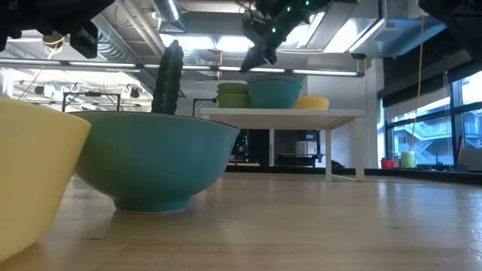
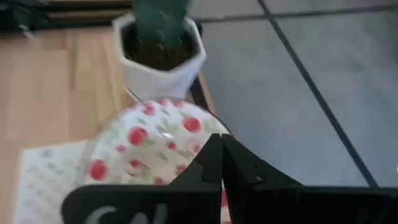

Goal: Pick & Place Mini bowls
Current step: Stack the green patterned bowl on the green patterned bowls on the shelf

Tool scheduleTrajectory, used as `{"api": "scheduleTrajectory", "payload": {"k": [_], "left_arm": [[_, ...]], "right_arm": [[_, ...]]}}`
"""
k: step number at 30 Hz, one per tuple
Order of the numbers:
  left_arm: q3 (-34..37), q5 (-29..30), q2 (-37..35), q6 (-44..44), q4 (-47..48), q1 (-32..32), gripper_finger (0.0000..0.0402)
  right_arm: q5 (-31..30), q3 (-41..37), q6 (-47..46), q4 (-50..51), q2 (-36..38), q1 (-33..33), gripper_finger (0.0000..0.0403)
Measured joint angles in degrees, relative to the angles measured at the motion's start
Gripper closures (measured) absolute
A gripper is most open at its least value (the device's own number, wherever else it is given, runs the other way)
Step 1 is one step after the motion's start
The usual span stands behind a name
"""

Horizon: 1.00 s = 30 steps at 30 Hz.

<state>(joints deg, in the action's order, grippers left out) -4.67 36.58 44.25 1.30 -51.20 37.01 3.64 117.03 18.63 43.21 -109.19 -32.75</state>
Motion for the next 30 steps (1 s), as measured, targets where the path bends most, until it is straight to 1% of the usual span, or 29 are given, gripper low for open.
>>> {"api": "scheduleTrajectory", "payload": {"k": [3, 8, 10, 13, 15, 18, 19, 22, 24, 25, 27, 30], "left_arm": [[0.00, -0.02, -0.02, -0.51, 0.00, 0.00, 0.0395], [0.00, -0.89, -0.01, -0.50, 0.03, 0.05, 0.0395], [0.00, -2.69, -0.02, -0.41, 0.29, 0.07, 0.0395], [0.00, -6.90, 0.00, -0.57, 0.39, 0.25, 0.0394], [0.00, -8.07, 0.00, -1.99, -0.05, 0.63, 0.0396], [-0.02, -7.77, -0.08, -4.76, -1.54, 1.27, 0.0400], [-0.02, -7.78, -0.13, -5.41, -1.49, 1.37, 0.0400], [-0.02, -7.80, -0.17, -6.40, -1.33, 1.78, 0.0397], [-0.02, -7.74, -0.15, -6.22, -0.72, 2.32, 0.0395], [-0.02, -7.81, -0.15, -5.48, -0.26, 2.60, 0.0394], [-0.02, -7.81, -0.13, -3.83, 0.35, 3.24, 0.0394], [-0.02, -7.78, -0.13, -3.69, 0.32, 4.28, 0.0399]], "right_arm": [[0.04, -0.02, -0.21, 0.56, -1.35, -1.14, 0.0400], [1.97, -0.06, -1.55, 0.86, -2.29, -1.92, 0.0400], [2.36, 0.93, -2.02, 0.88, -1.67, -1.14, 0.0400], [5.95, 5.32, -3.37, 3.58, 0.14, 2.06, 0.0400], [7.74, 9.27, -3.02, 8.13, 1.03, 5.75, 0.0400], [8.54, 14.31, -0.25, 17.84, 1.26, 12.50, 0.0400], [9.68, 15.49, 0.56, 20.99, 1.13, 14.95, 0.0400], [13.39, 17.30, 0.41, 27.66, 0.93, 22.50, 0.0400], [14.02, 16.96, -2.46, 29.24, 1.10, 27.50, 0.0400], [13.30, 16.65, -4.24, 29.43, 1.11, 30.11, 0.0400], [9.30, 15.19, -6.90, 28.96, 1.05, 35.81, 0.0400], [6.11, 9.94, -8.19, 24.46, 1.05, 43.05, 0.0400]]}}
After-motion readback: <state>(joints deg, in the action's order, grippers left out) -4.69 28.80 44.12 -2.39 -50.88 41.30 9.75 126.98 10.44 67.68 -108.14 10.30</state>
